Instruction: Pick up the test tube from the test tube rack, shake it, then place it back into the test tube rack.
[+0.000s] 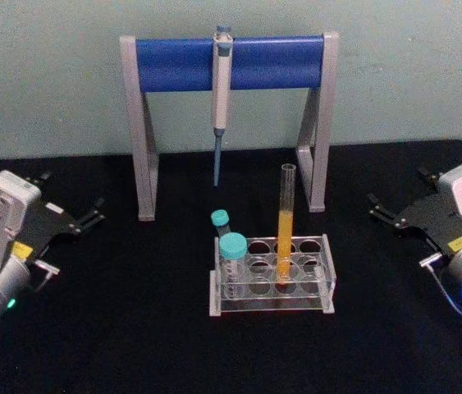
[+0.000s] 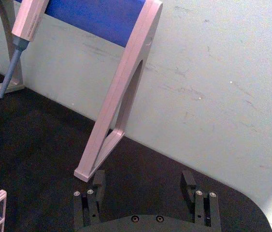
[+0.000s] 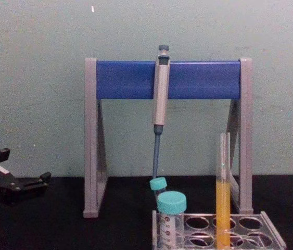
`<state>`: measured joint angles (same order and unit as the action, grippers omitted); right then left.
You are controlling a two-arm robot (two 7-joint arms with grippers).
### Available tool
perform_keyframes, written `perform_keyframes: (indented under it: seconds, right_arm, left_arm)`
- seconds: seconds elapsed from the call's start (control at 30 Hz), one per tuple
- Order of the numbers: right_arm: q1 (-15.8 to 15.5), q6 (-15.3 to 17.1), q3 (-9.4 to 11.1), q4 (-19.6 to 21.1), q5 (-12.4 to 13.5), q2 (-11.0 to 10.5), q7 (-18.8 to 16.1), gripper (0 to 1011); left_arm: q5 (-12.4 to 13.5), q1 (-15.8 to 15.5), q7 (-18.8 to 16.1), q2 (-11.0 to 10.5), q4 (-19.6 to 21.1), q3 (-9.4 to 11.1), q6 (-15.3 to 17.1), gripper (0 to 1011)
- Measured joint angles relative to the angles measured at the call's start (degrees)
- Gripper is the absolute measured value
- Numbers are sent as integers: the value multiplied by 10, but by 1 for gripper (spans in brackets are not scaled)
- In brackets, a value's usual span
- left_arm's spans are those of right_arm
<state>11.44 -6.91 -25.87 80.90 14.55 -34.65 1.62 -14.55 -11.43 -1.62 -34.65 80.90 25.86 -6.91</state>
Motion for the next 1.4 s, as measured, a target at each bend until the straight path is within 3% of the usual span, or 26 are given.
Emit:
perform_keyframes:
  seconds: [1.4]
  right_arm:
    - [0,0,0,0,0,0,0,1000]
  left_arm:
    - [0,0,0,0,0,0,0,1001]
